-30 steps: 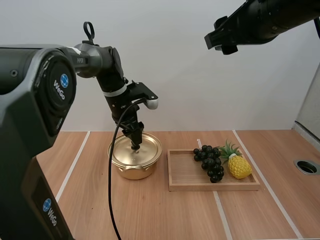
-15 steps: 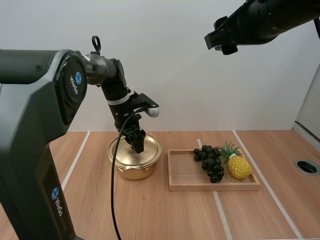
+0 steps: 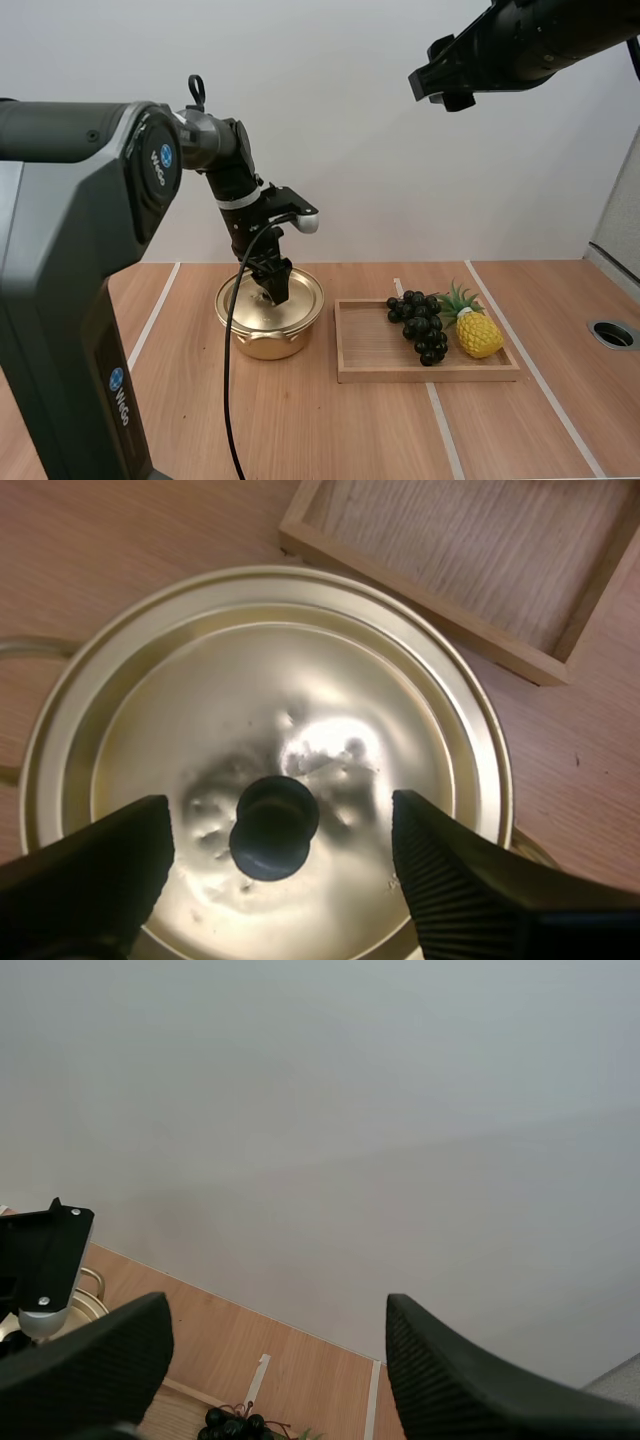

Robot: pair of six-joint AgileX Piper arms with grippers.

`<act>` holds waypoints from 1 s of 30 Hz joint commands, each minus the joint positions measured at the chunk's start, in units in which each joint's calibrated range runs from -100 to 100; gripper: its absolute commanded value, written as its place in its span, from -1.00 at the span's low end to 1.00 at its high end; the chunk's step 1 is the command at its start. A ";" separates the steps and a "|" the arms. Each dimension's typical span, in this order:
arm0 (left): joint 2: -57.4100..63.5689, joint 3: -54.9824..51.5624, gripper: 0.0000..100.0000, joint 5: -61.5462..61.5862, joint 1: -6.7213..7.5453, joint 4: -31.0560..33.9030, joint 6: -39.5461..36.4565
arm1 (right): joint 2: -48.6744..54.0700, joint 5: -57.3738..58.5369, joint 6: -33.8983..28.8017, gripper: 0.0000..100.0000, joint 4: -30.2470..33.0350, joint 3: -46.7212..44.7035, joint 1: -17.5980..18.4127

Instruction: Open the pot, put the grape inside, and close it

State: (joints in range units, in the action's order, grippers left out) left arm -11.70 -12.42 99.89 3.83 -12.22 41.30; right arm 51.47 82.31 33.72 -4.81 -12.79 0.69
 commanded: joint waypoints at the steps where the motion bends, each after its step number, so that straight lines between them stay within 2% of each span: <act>1: -0.53 0.55 1.00 0.11 0.23 -1.25 0.19 | 0.46 0.23 0.50 1.00 0.39 0.55 -0.20; 13: -1.05 0.58 1.00 0.11 0.23 -1.25 -0.12 | 0.46 0.23 0.50 1.00 0.39 0.55 -0.20; 15: -1.05 0.58 0.23 0.11 0.23 -1.25 -0.13 | 0.46 0.23 0.50 1.00 0.39 0.55 -0.20; 17: -1.05 0.58 -0.93 0.11 0.23 -1.25 -0.13 | 0.46 0.23 0.50 1.00 0.13 0.55 -0.20; 19: -1.05 0.58 -1.00 0.11 0.23 -1.25 0.05 | 0.46 0.23 0.50 1.00 -0.01 0.55 -0.20; 24: -0.68 1.24 -1.00 0.11 0.23 -1.25 -0.26 | 0.46 0.23 0.50 1.00 -0.71 0.55 -0.20; 30: 4.97 6.96 -1.00 0.11 0.23 -0.79 -2.85 | 0.46 -0.47 0.50 1.00 -2.16 0.55 -0.20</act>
State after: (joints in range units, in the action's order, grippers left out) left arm -10.68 -7.91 99.86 3.83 -12.23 39.36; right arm 51.47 82.49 33.72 -5.67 -12.79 0.69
